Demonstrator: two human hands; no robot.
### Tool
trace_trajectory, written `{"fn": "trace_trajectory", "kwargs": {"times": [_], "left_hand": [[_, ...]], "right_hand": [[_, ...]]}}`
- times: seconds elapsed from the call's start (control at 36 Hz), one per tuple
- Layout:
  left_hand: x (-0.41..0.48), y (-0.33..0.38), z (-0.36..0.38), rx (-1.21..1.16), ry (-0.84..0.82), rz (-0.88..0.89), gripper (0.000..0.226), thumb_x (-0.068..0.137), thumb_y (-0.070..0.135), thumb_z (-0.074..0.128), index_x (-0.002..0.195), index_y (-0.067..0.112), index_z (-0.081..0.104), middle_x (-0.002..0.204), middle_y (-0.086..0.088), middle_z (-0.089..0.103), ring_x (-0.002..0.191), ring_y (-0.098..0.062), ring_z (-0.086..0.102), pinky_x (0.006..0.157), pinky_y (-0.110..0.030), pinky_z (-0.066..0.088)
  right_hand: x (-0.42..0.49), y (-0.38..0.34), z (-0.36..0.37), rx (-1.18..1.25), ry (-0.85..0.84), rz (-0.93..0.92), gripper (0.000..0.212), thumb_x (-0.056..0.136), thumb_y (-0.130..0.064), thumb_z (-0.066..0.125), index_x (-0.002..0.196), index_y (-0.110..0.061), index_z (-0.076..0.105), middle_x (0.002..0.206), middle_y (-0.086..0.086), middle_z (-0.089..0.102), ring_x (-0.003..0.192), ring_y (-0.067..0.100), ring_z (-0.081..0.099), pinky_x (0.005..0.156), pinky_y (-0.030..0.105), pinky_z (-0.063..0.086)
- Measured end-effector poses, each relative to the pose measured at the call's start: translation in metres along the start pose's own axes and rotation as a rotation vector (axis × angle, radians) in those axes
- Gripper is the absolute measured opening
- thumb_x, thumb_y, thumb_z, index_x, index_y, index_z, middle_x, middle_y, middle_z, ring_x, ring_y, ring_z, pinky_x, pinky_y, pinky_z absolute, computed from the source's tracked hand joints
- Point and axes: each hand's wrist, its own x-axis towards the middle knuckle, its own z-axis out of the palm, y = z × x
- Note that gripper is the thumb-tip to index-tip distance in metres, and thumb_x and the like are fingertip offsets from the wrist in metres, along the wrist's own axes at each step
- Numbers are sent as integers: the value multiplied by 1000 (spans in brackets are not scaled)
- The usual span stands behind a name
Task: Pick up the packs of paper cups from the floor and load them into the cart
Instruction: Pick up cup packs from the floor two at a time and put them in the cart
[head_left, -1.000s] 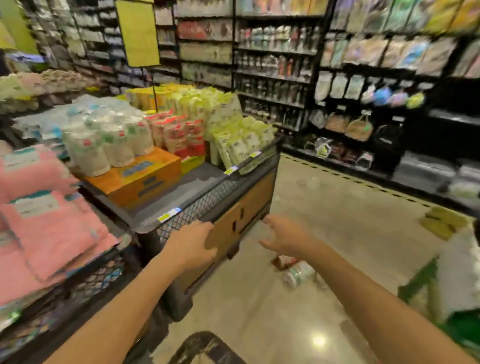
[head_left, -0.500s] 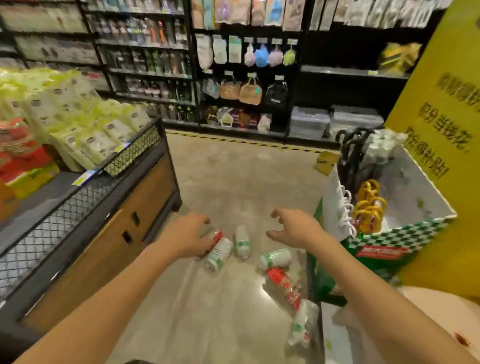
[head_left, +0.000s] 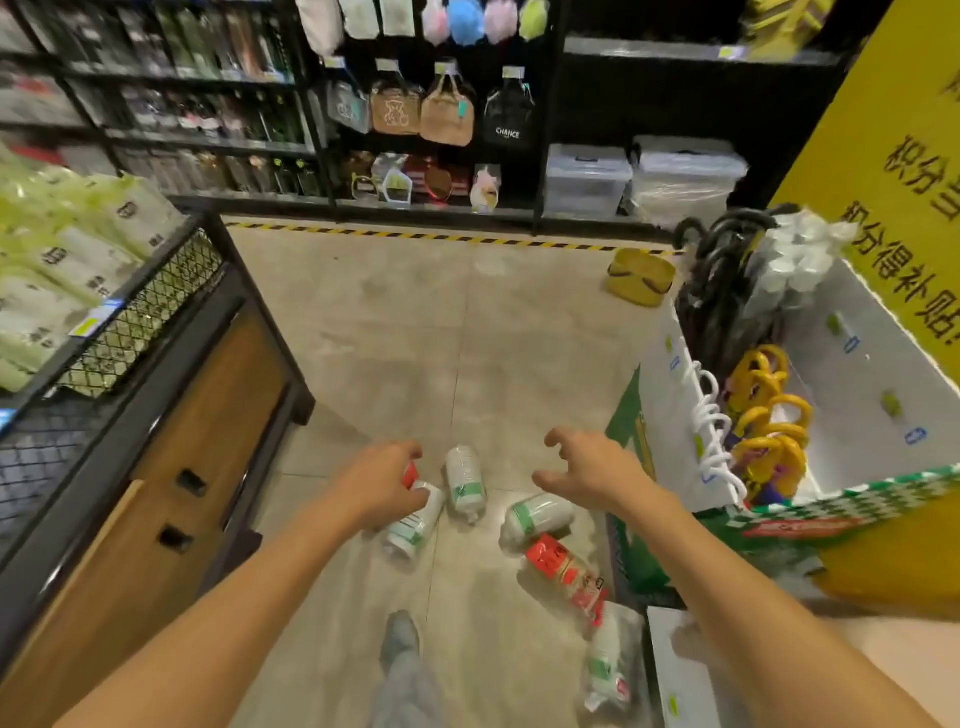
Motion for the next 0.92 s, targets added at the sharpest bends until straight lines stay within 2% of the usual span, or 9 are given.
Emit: {"fn": "trace_trajectory", "kwargs": {"times": [0.14,0.28,0.39,0.47,0.56,0.64,0.72,0.83,0.92], "left_hand": [[85,-49,-11,-76,-42,-19,57,85,36,67,138,20,54,123,-2,66,108,-22,64,76,-28,47],[164,-92,-12,-123,-87,-49,37,81,39,66,114,23,65,98,3,70,89,-19,66,79,-39,56],[218,-117,7,-165,-122,-79,37,82,42,65,116,28,59,106,5,68,93,-20,66,79,-38,55],[261,-132,36,-197,-147,-114,55,83,50,62,135,41,48,133,11,58,115,-18,61,88,-32,51],[305,-149,76,-212,-173,-168,78,85,51,59,154,47,23,152,11,45,136,-23,49,104,-37,46],[348,-169,130,-196,-218,-265,75,88,51,62,153,30,32,148,2,49,130,-23,54,102,-37,47],[396,-193,196,-134,-273,-302,70,88,51,62,148,23,38,140,-2,53,125,-22,56,98,-33,47],[462,-228,298,-142,-254,-278,71,85,46,69,137,1,52,123,-21,62,109,-39,64,90,-45,54],[508,-254,374,-153,-274,-365,79,84,56,67,143,10,42,135,-12,53,119,-32,58,96,-42,50]], "right_hand": [[91,-28,14,18,-59,75,65,92,-53,64,146,-20,47,136,6,63,119,26,62,86,35,49],[171,-46,32,38,-96,132,64,93,-55,62,146,-23,46,135,5,63,119,25,62,88,36,51],[226,-47,55,72,-158,177,66,94,-56,60,149,-22,45,137,5,63,124,24,59,94,35,50],[277,-39,78,131,-189,202,66,94,-55,60,149,-23,43,137,5,61,125,24,59,96,37,52],[331,-25,114,194,-214,226,67,92,-52,63,148,-20,44,136,9,62,125,26,60,97,39,52],[389,-8,163,252,-237,254,70,91,-52,65,148,-19,42,135,10,63,124,27,60,95,40,52],[446,15,227,307,-249,280,72,88,-54,67,147,-19,44,132,9,65,120,27,62,91,38,52],[521,49,331,383,-305,326,74,88,-50,72,148,-15,46,136,10,63,121,28,61,91,35,50],[572,71,409,447,-298,363,81,87,-50,75,152,-15,41,143,11,57,128,28,57,95,33,46]]}}
